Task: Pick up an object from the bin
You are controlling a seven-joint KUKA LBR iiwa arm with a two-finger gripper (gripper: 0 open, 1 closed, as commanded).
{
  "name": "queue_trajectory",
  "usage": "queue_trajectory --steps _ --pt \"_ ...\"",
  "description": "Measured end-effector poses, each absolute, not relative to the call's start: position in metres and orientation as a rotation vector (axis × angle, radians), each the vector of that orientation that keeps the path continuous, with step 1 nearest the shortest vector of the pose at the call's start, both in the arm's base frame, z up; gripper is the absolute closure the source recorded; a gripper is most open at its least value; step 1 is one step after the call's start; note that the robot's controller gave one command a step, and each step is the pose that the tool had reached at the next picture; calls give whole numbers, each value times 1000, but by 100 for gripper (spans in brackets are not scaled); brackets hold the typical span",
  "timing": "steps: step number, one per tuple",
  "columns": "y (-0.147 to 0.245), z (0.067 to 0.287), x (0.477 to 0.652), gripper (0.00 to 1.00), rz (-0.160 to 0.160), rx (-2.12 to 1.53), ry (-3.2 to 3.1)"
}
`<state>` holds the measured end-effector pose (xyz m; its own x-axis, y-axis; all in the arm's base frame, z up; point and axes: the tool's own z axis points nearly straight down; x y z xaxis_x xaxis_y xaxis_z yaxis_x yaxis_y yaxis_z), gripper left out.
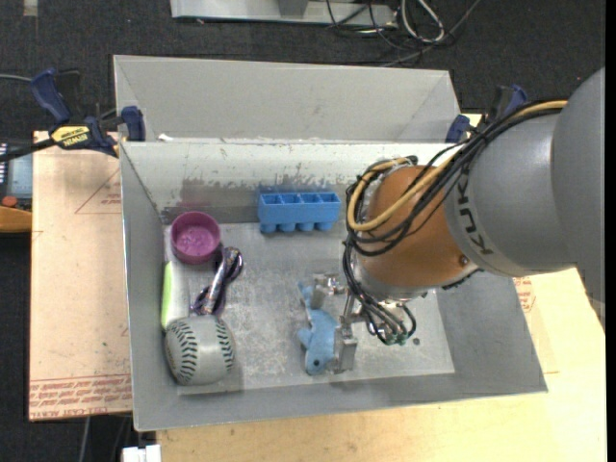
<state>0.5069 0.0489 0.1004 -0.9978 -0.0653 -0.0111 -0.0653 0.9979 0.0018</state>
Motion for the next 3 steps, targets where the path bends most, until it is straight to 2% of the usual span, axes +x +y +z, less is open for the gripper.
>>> queue_trajectory --steps 1,2,3 --pt "81 101 485 0 5 -334 3113" --pt "81 101 485 0 6 -331 3113" --pt "95 91 492 0 7 -411 3103"
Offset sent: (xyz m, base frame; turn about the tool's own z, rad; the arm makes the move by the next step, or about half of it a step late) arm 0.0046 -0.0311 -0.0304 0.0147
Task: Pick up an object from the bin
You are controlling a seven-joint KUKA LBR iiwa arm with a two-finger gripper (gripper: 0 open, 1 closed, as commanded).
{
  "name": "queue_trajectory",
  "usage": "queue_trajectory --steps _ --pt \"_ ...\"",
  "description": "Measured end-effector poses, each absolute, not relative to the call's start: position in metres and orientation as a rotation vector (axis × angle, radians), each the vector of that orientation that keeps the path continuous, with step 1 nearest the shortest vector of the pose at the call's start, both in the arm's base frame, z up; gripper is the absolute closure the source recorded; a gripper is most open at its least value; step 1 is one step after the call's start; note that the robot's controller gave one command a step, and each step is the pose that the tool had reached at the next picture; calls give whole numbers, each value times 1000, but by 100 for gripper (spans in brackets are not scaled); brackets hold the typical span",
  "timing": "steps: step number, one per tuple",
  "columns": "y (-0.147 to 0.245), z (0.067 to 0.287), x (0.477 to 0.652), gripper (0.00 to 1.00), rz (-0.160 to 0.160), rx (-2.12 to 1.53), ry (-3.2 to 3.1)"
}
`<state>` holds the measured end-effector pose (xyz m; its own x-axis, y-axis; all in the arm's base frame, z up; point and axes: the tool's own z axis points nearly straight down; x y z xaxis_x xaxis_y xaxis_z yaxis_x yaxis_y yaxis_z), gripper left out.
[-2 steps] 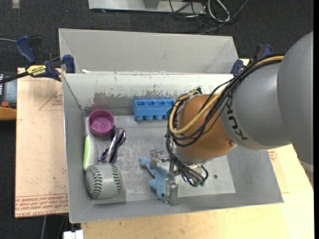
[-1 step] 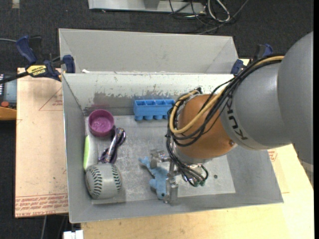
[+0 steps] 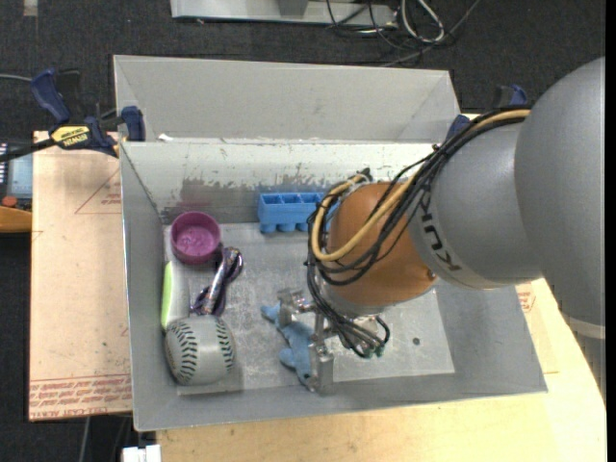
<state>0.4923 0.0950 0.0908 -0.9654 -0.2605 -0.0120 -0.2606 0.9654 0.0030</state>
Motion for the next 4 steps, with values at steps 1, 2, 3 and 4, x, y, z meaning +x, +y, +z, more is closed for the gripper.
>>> queue_trajectory --steps 1,2,3,4 --pt "68 87 496 0 9 -265 3118" --pt "75 71 500 0 10 -384 3103" --pt "50 73 516 100 13 -196 3116" --pt "50 73 516 100 13 -196 3116"
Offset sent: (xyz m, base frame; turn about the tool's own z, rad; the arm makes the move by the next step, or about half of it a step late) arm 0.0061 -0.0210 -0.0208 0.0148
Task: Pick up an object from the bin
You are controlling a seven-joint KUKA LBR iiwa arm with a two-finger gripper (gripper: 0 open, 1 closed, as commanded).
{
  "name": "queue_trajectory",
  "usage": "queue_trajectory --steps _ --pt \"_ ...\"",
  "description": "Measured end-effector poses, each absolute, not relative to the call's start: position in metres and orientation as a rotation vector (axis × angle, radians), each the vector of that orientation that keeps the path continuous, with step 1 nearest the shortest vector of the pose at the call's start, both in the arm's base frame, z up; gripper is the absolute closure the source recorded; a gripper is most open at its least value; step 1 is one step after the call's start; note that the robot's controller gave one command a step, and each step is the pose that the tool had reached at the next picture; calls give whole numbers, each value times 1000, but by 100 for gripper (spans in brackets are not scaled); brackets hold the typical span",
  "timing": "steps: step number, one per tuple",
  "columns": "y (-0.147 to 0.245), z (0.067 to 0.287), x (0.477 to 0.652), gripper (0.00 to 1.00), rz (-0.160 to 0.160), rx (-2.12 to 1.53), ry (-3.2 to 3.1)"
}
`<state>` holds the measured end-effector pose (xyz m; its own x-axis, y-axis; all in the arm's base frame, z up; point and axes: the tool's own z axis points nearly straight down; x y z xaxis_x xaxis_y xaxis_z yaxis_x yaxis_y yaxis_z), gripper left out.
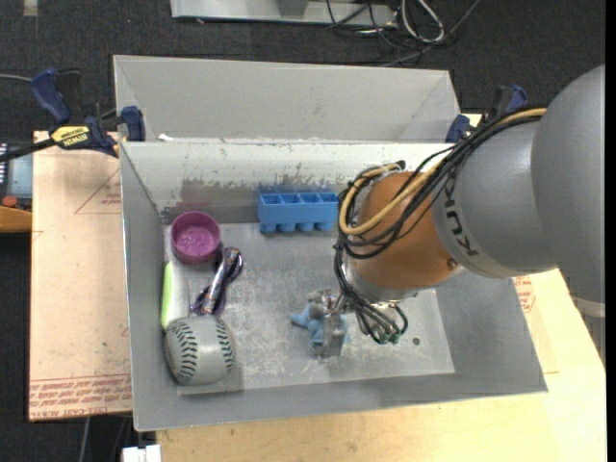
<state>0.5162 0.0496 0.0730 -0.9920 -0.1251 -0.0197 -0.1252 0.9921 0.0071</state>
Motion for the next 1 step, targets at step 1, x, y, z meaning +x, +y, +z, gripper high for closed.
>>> queue_trajectory --steps 1 --pt "50 73 495 100 16 -196 3103"
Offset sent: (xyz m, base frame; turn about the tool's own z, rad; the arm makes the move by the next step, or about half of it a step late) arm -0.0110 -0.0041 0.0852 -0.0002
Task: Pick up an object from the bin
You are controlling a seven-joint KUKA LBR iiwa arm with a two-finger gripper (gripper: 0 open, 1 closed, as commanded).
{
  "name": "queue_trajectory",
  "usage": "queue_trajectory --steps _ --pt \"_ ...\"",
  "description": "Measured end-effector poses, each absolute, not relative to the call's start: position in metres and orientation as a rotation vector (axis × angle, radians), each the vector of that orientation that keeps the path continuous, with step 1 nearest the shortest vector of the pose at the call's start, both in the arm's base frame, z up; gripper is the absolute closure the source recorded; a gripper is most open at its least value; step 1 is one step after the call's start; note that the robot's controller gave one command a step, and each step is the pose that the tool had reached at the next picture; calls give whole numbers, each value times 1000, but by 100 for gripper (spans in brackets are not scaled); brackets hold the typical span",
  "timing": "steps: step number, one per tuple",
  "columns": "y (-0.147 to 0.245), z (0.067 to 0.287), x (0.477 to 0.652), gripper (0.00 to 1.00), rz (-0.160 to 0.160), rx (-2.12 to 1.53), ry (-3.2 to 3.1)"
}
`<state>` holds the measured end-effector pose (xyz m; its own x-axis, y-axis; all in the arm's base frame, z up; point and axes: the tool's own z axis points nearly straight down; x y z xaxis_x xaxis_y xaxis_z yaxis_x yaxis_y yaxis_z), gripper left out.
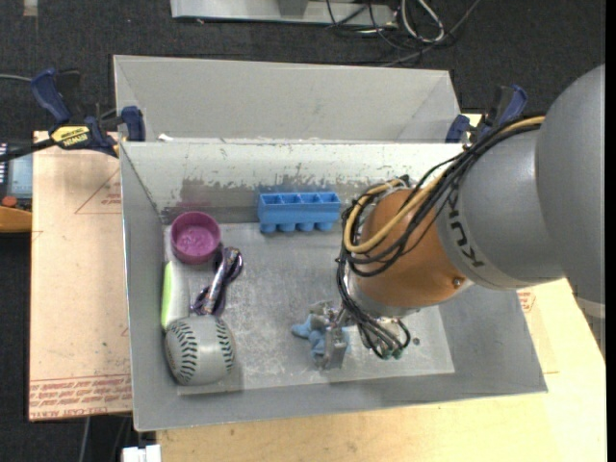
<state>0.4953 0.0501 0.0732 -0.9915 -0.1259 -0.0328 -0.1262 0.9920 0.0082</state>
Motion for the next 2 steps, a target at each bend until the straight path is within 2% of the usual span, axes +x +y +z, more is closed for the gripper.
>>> queue_trajectory --steps 1,2 --pt "46 157 505 100 14 -194 3113" --pt "46 85 495 100 18 -158 3111"
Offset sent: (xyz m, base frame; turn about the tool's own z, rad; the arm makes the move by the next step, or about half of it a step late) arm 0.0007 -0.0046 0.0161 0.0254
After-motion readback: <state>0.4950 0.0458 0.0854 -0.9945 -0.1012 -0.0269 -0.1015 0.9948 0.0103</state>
